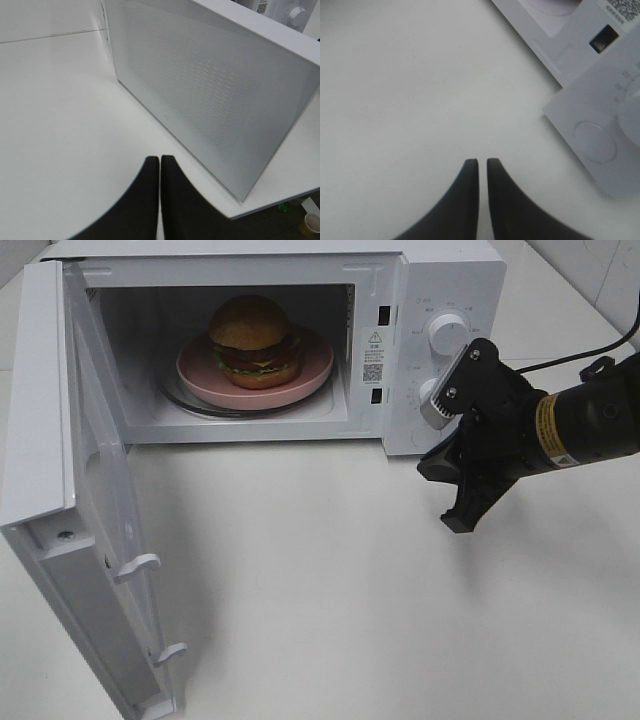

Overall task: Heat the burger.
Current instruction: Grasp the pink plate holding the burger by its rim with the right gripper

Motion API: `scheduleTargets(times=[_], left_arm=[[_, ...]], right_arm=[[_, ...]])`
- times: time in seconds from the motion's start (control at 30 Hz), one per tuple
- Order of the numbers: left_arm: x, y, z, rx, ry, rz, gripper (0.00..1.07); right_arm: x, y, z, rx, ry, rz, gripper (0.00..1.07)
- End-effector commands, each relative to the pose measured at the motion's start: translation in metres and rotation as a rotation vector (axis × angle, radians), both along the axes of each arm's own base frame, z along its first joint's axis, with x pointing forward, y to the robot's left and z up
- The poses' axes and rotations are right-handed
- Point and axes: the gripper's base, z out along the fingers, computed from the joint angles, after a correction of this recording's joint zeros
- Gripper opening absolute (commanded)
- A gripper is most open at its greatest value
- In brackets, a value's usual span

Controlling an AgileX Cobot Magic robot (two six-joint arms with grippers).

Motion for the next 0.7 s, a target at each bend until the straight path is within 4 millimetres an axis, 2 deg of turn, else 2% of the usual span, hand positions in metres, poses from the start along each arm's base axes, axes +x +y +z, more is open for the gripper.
scheduleTargets(times=[0.03,0.1,0.13,0.17,0.23,0.27,0.33,0.37,0.53,0.6,0.7], left_arm=[[-0.002,0.0,0.0,-0.012,-0.021,0.002,0.0],[-0.002,0.0,0.0,-0.012,-0.021,0.002,0.0],[-0.002,0.0,0.0,-0.012,-0.021,0.002,0.0],[-0.002,0.0,0.0,-0.012,-0.021,0.002,0.0],[-0.002,0.0,0.0,-0.012,-0.021,0.002,0.0],[-0.002,0.0,0.0,-0.012,-0.021,0.002,0.0],[-0.002,0.0,0.0,-0.012,-0.021,0.002,0.0],[-0.002,0.0,0.0,-0.012,-0.021,0.002,0.0],[-0.002,0.0,0.0,-0.012,-0.021,0.002,0.0],[-0.002,0.0,0.0,-0.012,-0.021,0.002,0.0],[-0.002,0.0,0.0,-0.012,-0.021,0.002,0.0]], right_arm=[[0.004,-0.012,0.001,-0.111,-0.043,-0.056,0.07],[0.008,-0.027,-0.001,-0.199,-0.038,-0.225,0.08],[0.008,-0.027,-0.001,-0.199,-0.038,-0.225,0.08],[0.01,-0.034,0.001,-0.204,-0.023,-0.351,0.08],[0.009,-0.037,0.003,-0.194,-0.015,-0.411,0.08],[0.008,-0.042,0.009,-0.166,0.002,-0.519,0.08],[0.006,-0.045,0.012,-0.151,0.016,-0.587,0.08],[0.001,-0.052,0.018,-0.159,0.043,-0.693,0.08],[-0.013,-0.058,0.027,-0.2,0.137,-0.76,0.09],[-0.025,-0.054,0.032,-0.177,0.242,-0.73,0.09],[-0.032,-0.049,0.034,-0.145,0.318,-0.7,0.09]])
